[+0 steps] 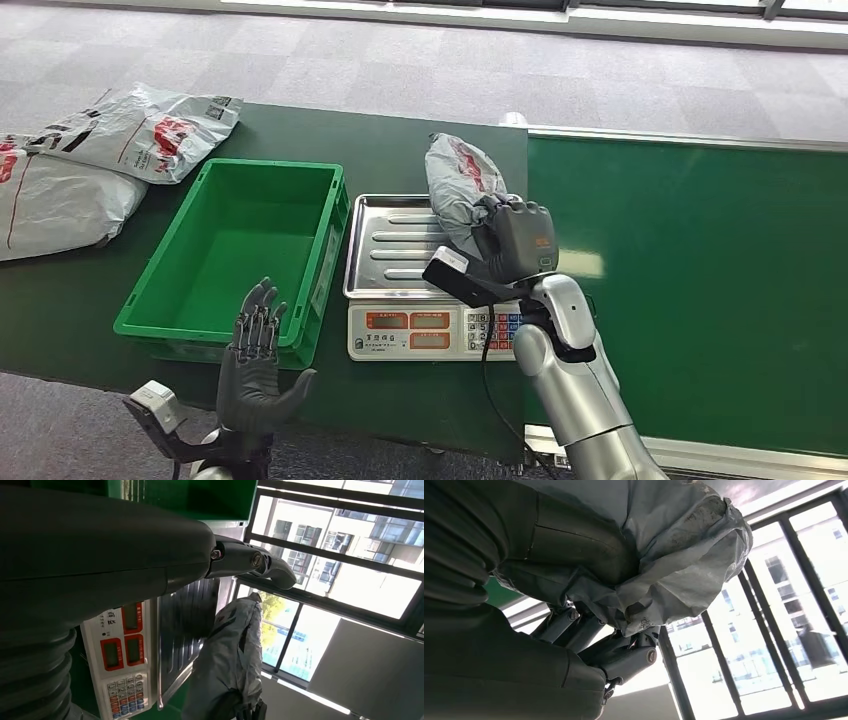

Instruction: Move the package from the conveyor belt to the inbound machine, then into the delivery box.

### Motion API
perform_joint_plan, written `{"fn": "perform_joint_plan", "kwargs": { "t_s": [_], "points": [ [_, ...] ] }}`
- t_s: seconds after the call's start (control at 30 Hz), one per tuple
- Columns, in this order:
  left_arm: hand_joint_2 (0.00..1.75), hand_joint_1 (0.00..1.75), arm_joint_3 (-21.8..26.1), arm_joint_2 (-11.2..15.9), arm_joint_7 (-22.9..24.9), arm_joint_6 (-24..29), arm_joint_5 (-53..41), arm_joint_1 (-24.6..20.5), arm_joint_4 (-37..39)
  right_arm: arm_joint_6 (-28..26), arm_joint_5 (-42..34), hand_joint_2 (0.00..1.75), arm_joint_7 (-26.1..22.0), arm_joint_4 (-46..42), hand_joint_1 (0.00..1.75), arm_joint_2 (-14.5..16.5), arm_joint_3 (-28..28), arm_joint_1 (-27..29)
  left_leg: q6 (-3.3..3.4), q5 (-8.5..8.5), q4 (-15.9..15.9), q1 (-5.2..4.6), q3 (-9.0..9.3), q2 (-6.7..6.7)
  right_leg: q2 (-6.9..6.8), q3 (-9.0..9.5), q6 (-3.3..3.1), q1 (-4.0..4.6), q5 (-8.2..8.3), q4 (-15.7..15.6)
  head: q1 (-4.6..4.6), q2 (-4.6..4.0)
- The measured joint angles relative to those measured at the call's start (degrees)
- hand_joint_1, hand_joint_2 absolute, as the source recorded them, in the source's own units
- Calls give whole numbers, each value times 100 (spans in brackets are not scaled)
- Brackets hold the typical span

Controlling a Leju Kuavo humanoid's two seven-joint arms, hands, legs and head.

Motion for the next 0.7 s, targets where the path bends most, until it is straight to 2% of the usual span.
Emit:
{"fn": "perform_joint_plan", "kwargs": {
  "t_s": [0.1, 0.27, 0.47, 0.6, 0.7],
  "points": [
    [175, 0, -28, 26, -2, 26, 30, 0, 8, 169, -249, 175, -229, 184, 0, -16, 244, -61, 0, 0, 0, 0, 0, 0, 1, 0, 0, 0, 0, 0, 0, 0],
    [175, 0, -58, 69, -11, 52, 48, 1, 34, 661, -996, 175, -898, 424, 0, -37, 610, -62, 0, 0, 1, 0, 0, 0, 0, -1, 0, -1, 0, 0, 0, 0],
    [175, 0, -80, 108, -15, 53, 50, 3, 61, 831, -1232, 175, -1058, 576, 0, -63, 794, -61, 0, 0, 1, 1, 0, 0, 1, -2, 0, -1, 0, 0, 0, 0],
    [175, 0, -109, 137, -19, 53, 55, 5, 67, 1205, -1752, 0, -1358, 624, 0, -97, 854, -50, 0, 0, 1, 6, 0, 0, 1, -3, 0, -1, 0, 0, 0, 0],
    [175, 0, -113, 154, -22, 54, 71, 16, 66, 1940, -2781, 0, -1885, 594, 0, -126, 855, -21, 0, 0, 1, 7, 0, 0, 1, -3, 0, -2, 1, 0, 0, 0]
  ]
}}
